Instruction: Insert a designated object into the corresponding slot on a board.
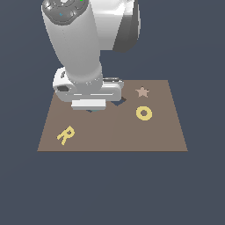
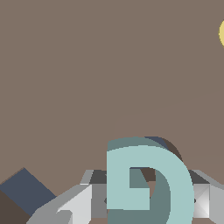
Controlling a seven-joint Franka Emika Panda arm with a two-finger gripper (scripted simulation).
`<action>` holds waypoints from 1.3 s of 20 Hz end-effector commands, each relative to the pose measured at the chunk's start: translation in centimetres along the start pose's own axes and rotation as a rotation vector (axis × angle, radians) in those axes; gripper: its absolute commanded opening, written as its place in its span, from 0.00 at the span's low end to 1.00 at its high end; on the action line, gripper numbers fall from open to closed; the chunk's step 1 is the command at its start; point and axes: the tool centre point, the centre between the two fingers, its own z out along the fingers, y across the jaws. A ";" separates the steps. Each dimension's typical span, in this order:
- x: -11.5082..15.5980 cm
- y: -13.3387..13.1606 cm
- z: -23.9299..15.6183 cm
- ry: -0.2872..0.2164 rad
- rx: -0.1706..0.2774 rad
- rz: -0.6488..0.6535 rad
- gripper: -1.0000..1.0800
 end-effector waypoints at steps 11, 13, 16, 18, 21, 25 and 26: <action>-0.2 1.3 -0.1 0.000 0.000 -0.133 0.00; -0.2 1.3 -0.1 0.000 0.000 -0.135 0.00; -0.2 1.3 0.1 0.000 0.000 -0.131 0.00; -0.2 1.3 0.5 -0.001 -0.001 -0.133 0.00; -0.2 1.3 0.9 -0.001 -0.001 -0.135 0.00; -0.2 1.3 0.9 -0.001 -0.001 -0.135 0.96; -0.2 1.3 0.9 -0.001 -0.001 -0.135 0.96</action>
